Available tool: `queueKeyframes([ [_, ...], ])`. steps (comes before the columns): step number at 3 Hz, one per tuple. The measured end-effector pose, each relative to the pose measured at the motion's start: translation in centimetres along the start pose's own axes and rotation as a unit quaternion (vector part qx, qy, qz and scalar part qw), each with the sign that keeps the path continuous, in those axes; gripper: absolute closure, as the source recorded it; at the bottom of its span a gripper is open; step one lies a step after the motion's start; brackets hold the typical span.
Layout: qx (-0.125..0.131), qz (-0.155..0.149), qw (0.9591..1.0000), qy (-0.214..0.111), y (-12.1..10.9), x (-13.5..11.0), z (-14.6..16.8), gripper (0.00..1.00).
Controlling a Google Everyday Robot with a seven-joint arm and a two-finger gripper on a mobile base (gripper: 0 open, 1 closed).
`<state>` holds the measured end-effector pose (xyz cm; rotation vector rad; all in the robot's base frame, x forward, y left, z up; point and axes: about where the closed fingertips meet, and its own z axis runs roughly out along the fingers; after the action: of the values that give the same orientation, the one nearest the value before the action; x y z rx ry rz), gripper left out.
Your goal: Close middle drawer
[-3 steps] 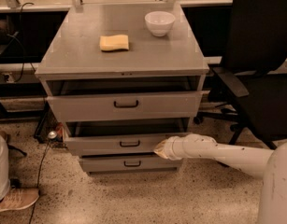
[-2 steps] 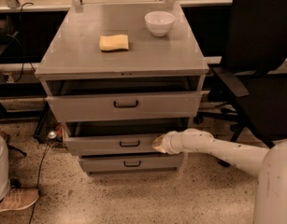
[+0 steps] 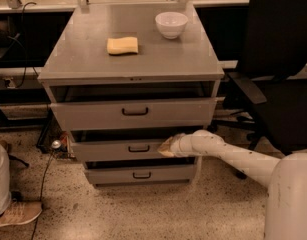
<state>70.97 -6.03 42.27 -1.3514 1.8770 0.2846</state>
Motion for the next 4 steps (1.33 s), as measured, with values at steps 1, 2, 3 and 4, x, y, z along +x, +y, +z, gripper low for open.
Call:
queueKeyframes([
  [1,0.000,0.000,1.0000,0.000,0.02,0.02,-0.03,1.00],
  [2,0.000,0.000,1.0000,0.000,0.02,0.02,-0.03,1.00],
  [3,0.000,0.000,1.0000,0.000,0.08,0.01,-0.04,1.00],
  [4,0.000,0.000,1.0000,0.000,0.09,0.00,-0.04,0.96],
])
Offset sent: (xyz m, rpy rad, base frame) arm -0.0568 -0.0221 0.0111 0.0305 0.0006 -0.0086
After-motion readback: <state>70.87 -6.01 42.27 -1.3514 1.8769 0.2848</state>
